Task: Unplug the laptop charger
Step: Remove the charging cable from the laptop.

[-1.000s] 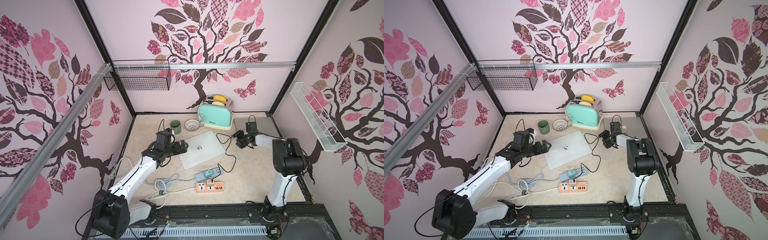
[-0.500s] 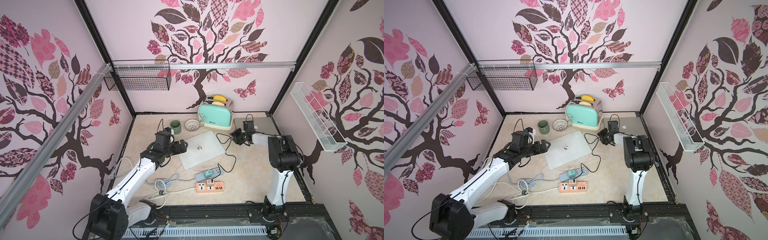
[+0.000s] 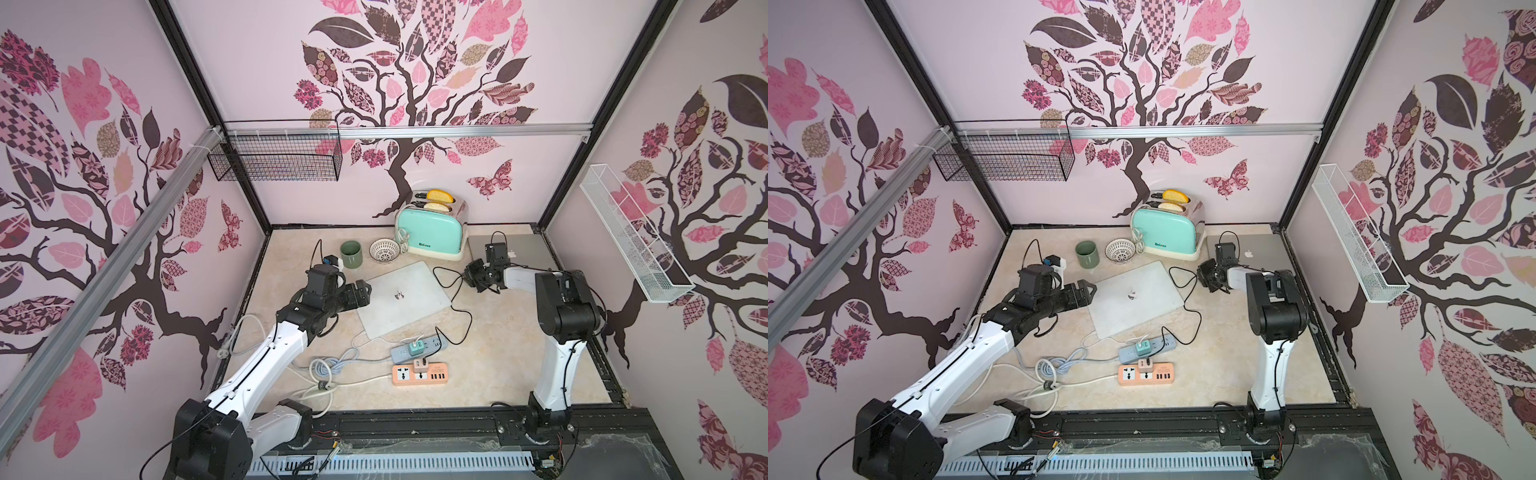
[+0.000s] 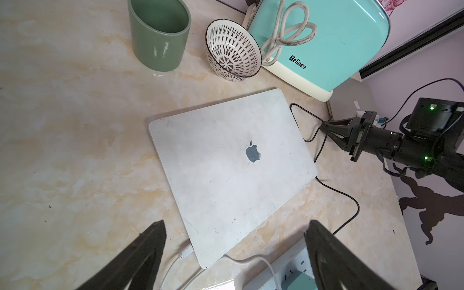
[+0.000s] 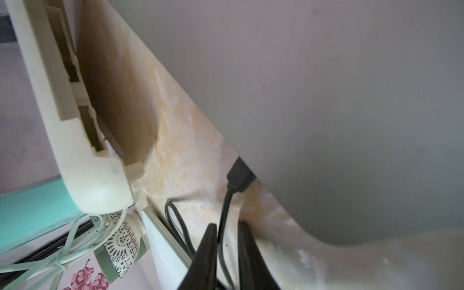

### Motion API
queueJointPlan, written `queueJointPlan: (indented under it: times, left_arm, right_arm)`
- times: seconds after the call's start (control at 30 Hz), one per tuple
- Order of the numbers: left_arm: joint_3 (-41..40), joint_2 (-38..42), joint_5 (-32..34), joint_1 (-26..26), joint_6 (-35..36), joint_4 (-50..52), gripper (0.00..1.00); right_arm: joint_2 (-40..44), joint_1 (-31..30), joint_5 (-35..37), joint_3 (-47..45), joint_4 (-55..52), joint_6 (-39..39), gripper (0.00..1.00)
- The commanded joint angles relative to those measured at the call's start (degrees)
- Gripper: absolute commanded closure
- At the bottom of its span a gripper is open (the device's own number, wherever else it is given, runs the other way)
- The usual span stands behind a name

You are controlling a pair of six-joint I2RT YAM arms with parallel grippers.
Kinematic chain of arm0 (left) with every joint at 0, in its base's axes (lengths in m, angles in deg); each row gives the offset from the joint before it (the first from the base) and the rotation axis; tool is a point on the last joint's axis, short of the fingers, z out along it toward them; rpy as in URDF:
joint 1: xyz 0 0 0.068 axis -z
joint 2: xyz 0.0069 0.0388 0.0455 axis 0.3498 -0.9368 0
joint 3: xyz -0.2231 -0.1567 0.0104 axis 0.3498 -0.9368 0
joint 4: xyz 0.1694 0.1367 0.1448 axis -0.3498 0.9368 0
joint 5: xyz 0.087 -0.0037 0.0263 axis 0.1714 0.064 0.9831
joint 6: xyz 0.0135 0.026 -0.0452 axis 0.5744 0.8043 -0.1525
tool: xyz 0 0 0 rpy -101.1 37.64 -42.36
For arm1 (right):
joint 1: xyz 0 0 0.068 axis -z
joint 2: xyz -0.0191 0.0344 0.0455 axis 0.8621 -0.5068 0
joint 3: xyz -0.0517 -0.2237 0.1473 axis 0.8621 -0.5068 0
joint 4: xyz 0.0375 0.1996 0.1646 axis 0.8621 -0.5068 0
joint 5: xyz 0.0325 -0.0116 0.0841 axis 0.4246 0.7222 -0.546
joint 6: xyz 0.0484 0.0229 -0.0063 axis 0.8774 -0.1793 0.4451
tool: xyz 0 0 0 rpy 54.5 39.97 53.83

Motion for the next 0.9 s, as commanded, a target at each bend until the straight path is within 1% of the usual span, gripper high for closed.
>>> queueJointPlan:
  times: [0.0,0.1,0.27,0.47,0.77,0.87]
  left_arm:
    - [-0.55,1.20,0.28,0.19,0.64,-0.29,0.10]
    - [-0.50,1.17,0.66,0.19,1.14,0.12,0.09]
    - [-0.62,0.97,1.60,0.19,1.79,0.45,0.09]
    - [-2.01,0.77,1.55,0.19,0.91,-0.04,0.09]
    - [-2.77,0.89,2.12,0.19,1.17,-0.05,0.09]
    - [-3.09,1.06,2.23,0.19,1.00,-0.33,0.09]
  right_arm:
    - [-1.71,-0.55,0.22,-0.72,-1.32,0.94,0.83]
    - [-0.98,-0.56,0.69,-1.79,-0.06,1.16,0.89]
    - [0.18,-0.55,0.68,-1.50,-1.11,0.29,1.00]
    - [2.37,-1.81,-0.13,-1.60,-0.32,2.31,1.00]
    - [3.24,-4.28,-1.10,-2.80,1.97,10.25,1.00]
    - [3.71,-4.77,-1.02,-3.04,1.51,10.93,1.00]
